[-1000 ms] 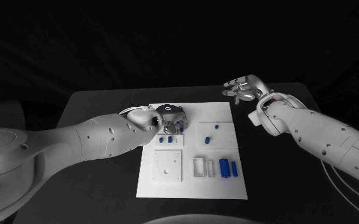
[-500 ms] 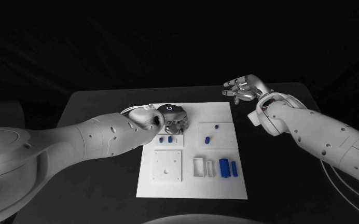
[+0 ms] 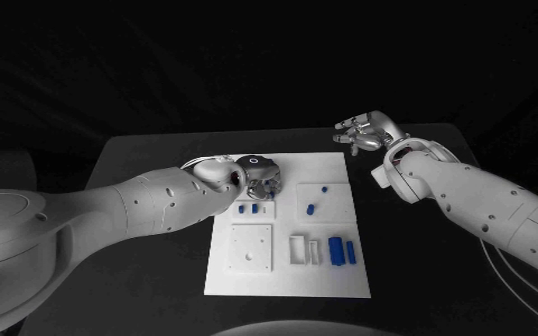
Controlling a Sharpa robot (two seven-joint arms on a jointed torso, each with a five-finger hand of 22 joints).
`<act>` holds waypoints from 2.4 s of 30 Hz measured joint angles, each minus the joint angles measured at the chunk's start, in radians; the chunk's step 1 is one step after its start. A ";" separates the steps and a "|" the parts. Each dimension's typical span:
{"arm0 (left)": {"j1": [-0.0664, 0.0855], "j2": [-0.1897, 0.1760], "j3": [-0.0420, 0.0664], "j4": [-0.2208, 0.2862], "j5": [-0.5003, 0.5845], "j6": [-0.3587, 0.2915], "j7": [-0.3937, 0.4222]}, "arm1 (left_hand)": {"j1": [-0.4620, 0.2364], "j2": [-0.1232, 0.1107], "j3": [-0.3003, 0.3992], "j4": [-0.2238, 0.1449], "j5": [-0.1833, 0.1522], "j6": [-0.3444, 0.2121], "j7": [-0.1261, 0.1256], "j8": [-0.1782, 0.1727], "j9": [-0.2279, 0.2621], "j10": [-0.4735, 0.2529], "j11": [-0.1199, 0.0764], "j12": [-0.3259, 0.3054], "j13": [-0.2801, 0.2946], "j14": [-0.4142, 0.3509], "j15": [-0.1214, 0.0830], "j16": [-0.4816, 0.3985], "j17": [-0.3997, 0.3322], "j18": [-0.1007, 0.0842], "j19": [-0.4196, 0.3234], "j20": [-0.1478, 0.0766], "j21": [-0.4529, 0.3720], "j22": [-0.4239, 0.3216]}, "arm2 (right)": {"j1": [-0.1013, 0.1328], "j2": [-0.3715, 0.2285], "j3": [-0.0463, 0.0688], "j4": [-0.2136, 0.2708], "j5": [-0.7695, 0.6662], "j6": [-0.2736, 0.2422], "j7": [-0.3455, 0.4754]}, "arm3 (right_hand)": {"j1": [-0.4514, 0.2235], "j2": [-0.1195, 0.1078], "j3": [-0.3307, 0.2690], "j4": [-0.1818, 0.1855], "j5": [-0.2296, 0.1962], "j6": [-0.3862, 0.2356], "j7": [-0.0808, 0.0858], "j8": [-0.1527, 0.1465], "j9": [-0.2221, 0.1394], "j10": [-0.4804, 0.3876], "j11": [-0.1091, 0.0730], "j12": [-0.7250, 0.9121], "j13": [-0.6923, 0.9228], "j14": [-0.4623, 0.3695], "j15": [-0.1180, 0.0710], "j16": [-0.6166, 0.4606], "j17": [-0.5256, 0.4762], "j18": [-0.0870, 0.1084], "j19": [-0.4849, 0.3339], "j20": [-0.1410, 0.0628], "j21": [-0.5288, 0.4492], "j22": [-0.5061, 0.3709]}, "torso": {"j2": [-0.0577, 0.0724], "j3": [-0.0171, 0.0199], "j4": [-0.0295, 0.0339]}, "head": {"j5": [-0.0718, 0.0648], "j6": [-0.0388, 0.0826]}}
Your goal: Assemble the parts on the task board
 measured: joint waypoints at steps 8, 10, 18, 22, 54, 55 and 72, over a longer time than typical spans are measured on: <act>-0.001 -0.004 -0.001 0.001 0.002 -0.008 0.002 | 0.003 0.003 -0.006 -0.008 0.003 0.038 -0.008 0.000 0.002 0.040 -0.007 -0.005 0.000 0.032 -0.011 0.002 0.001 -0.007 0.014 -0.012 0.029 0.000 | 0.000 0.000 0.000 0.000 0.000 0.000 0.000 | 0.000 0.000 0.003 0.003 0.000 0.000 0.000 0.000 0.000 0.000 0.000 0.000 0.000 0.000 0.000 0.004 -0.001 0.000 0.000 0.000 0.000 0.000 | 0.000 -0.0004 0.0000 | -0.001 0.000; -0.002 -0.005 -0.002 0.002 0.002 -0.013 0.003 | 0.004 0.004 -0.007 -0.009 0.003 0.046 -0.008 0.000 0.003 0.048 -0.009 -0.004 0.000 0.039 -0.015 0.001 0.002 -0.002 0.018 -0.011 0.032 0.000 | 0.000 0.000 0.000 0.000 0.000 0.000 0.000 | 0.000 0.000 0.003 0.003 0.000 0.000 0.000 0.000 0.000 0.000 0.000 0.000 0.000 0.000 0.000 0.004 -0.001 0.000 0.000 0.000 0.000 0.000 | 0.000 -0.0004 -0.0001 | -0.001 0.000; -0.004 -0.013 -0.004 0.009 0.003 -0.033 0.005 | 0.010 0.009 -0.010 -0.012 0.003 0.058 -0.013 0.000 0.003 0.055 -0.012 -0.003 0.000 0.062 -0.023 -0.027 0.016 0.000 0.028 -0.019 0.040 0.000 | 0.000 -0.001 0.000 0.000 0.000 0.000 0.000 | 0.000 0.000 0.003 0.003 0.000 0.000 0.000 0.000 0.000 0.000 0.000 0.000 0.000 0.000 0.000 0.004 -0.001 0.000 0.000 0.000 0.000 0.001 | 0.000 0.0001 -0.0003 | -0.001 0.000; -0.005 -0.020 -0.004 0.016 0.006 -0.041 0.006 | 0.012 0.011 -0.010 -0.012 0.003 0.061 -0.010 0.000 0.003 0.056 -0.011 -0.003 0.000 0.062 -0.023 -0.027 0.020 0.000 0.028 -0.019 0.040 0.000 | 0.000 -0.002 0.000 0.000 0.000 0.000 0.001 | 0.000 0.000 0.003 0.003 0.000 -0.001 -0.001 0.000 0.000 0.000 0.000 0.000 0.000 0.000 0.000 0.004 -0.002 0.000 0.000 0.000 0.000 0.001 | 0.000 0.0007 -0.0003 | -0.002 0.000; 0.027 -0.160 0.075 0.164 0.031 -0.053 -0.011 | 0.012 0.011 -0.009 -0.016 0.005 0.061 -0.010 0.000 0.003 0.057 -0.011 -0.003 0.000 0.065 -0.020 -0.050 0.037 -0.009 0.027 -0.019 0.040 0.000 | 0.000 -0.012 0.000 0.005 0.000 0.000 0.001 | -0.004 -0.004 0.005 0.006 0.012 0.000 -0.001 0.000 0.000 0.000 0.000 0.000 0.000 0.000 0.000 0.004 -0.003 0.000 0.000 0.000 0.000 0.001 | 0.000 -0.0002 0.0013 | -0.005 0.003; 0.028 -0.162 0.076 0.166 0.033 -0.053 -0.012 | 0.012 0.011 -0.009 -0.016 0.005 0.061 -0.010 0.000 0.003 0.057 -0.011 -0.003 0.000 0.065 -0.020 -0.050 0.037 -0.009 0.027 -0.019 0.040 0.000 | 0.000 -0.013 0.000 0.005 0.000 0.000 0.001 | -0.004 -0.004 0.005 0.006 0.012 0.000 -0.001 0.000 0.000 0.000 0.000 0.000 0.000 0.000 0.000 0.004 -0.003 0.000 0.000 0.000 0.000 0.001 | 0.000 -0.0002 0.0013 | -0.005 0.002; 0.027 -0.175 0.072 0.146 0.054 -0.044 -0.024 | 0.009 0.008 -0.010 -0.017 0.003 0.061 -0.010 0.000 0.003 0.058 -0.014 -0.005 0.000 0.065 -0.020 -0.054 0.042 -0.013 0.027 -0.019 0.040 0.000 | 0.000 -0.015 0.000 0.007 0.000 0.000 0.000 | -0.004 -0.004 0.005 0.006 0.012 0.000 -0.001 0.000 0.000 0.000 0.000 0.000 0.000 -0.004 -0.004 0.004 -0.006 -0.001 0.000 0.000 0.000 0.000 | 0.000 0.0004 -0.0003 | 0.005 -0.001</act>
